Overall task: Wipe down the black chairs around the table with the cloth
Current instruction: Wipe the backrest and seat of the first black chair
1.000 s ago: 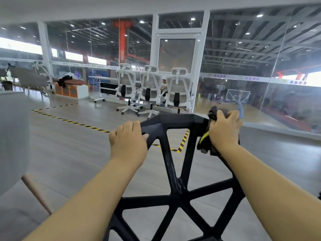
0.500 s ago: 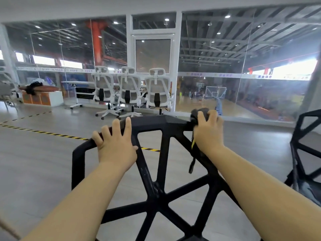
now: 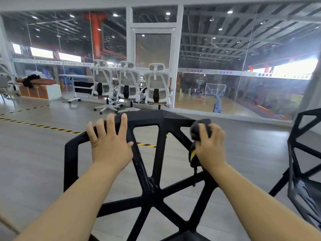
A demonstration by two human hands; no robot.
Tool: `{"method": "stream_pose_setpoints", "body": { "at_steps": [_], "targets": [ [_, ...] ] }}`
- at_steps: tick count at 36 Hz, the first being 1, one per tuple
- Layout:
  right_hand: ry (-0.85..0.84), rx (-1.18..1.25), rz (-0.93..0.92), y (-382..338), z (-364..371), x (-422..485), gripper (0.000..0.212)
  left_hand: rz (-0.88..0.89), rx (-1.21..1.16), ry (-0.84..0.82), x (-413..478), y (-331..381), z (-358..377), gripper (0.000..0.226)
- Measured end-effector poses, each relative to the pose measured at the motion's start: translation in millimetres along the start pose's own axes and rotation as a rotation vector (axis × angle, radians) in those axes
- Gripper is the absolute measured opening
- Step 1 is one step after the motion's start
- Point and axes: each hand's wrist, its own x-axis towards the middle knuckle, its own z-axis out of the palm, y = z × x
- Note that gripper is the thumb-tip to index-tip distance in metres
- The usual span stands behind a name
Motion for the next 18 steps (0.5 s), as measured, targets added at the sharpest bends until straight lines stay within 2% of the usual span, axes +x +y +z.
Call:
{"method": "stream_pose_setpoints", "body": {
  "at_steps": [2,6,8,11,13,18],
  "targets": [
    [0.002,0.037,0.231,-4,2,-7,0.042,-0.003,-0.001,0.0,0,1,0,0.08],
    [-0.102,0.077,0.306,-24,5,-32,0.05,-0.015,-0.006,-0.01,-1,3,1,0.078],
    [-0.138,0.071,0.223,-23,2,-49,0.055,-0.008,-0.016,-0.006,-3,2,2,0.077],
    [-0.201,0.017,-0.06,-1,-6,-63,0.068,0.018,-0.017,-0.025,-6,2,1,0.074],
    [-0.205,-0.012,-0.114,13,-10,-61,0.064,0.008,-0.037,-0.024,-5,1,3,0.073],
    [-0.197,0.014,0.248,1,-13,-67,0.046,0.032,-0.05,-0.048,-11,7,4,0.071]
  ]
}}
